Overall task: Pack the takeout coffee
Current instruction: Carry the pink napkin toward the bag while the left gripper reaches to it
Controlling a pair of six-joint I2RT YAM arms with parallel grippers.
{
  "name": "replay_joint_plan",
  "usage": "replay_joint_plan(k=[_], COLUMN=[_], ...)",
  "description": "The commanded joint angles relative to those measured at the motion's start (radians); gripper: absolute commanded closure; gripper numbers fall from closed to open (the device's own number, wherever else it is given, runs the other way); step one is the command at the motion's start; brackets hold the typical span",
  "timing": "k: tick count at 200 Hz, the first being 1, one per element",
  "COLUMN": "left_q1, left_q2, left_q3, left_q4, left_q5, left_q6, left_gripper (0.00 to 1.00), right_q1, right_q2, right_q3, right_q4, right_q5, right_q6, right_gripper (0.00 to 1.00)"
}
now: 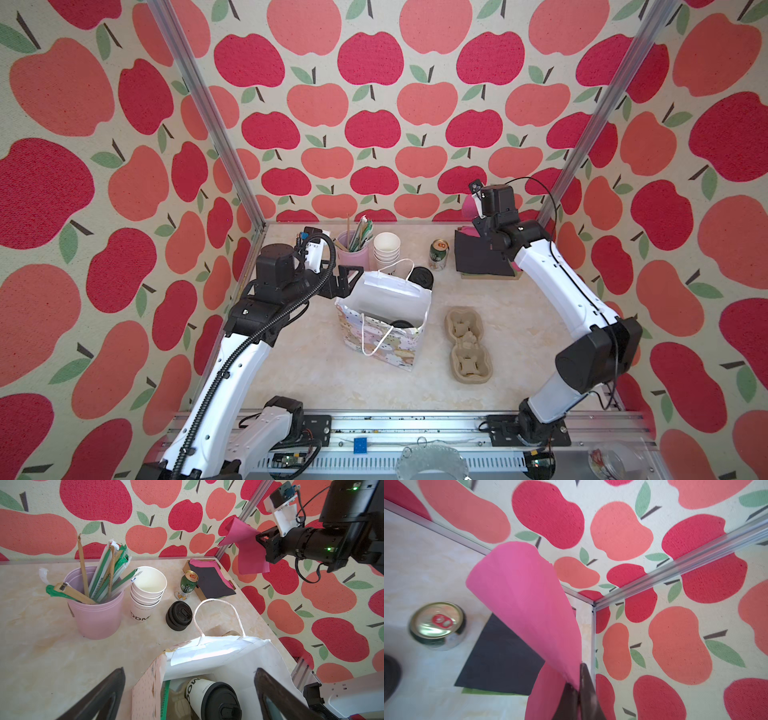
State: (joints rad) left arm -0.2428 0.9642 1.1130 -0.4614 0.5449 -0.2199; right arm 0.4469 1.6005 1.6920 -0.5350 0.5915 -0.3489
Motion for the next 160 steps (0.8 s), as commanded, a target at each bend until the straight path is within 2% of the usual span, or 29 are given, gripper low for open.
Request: replay_joint_plan(k=[1, 34, 53, 76, 117, 160], left_q1=[-0.008, -0.057, -0.107, -0.179, -0.280, -0.361], left_q2=[-0.026, -0.039, -0.032, -0.008, 0.065, 0.113], left_q3=[-0.028, -0.058, -0.065, -0.062, -0.039, -0.009], left_q4=[0.125, 0.248, 0.310, 0.385, 0.493, 0.536], left_q5=[0.058, 0.066, 0.047, 0.020, 0.083, -0.038], left_q6=[-0.009, 0.031, 0.083, 0.170, 0.361, 0.518], left_gripper=[0.01, 0.01, 0.01, 0.01, 0.01, 0.01], right_q1=[0.021, 0.049, 0.068, 0.098, 0.143, 0.183], right_q2=[-0.128, -0.263, -0.316, -0.339, -0.330, -0.333], right_q3=[-0.053, -0.108, -0.132, -0.123, -0.108, -0.115], right_q4=[0.027, 0.041, 0.043, -0.004, -0.086, -0.121], right_q5=[-0.269, -0.563, -0.660, -0.731, -0.815, -0.834], right_q6=[0.060, 0.090, 0.096, 0.081, 0.043, 0.016], right_gripper=[1.00, 1.00, 1.00, 1.00, 1.00, 1.00])
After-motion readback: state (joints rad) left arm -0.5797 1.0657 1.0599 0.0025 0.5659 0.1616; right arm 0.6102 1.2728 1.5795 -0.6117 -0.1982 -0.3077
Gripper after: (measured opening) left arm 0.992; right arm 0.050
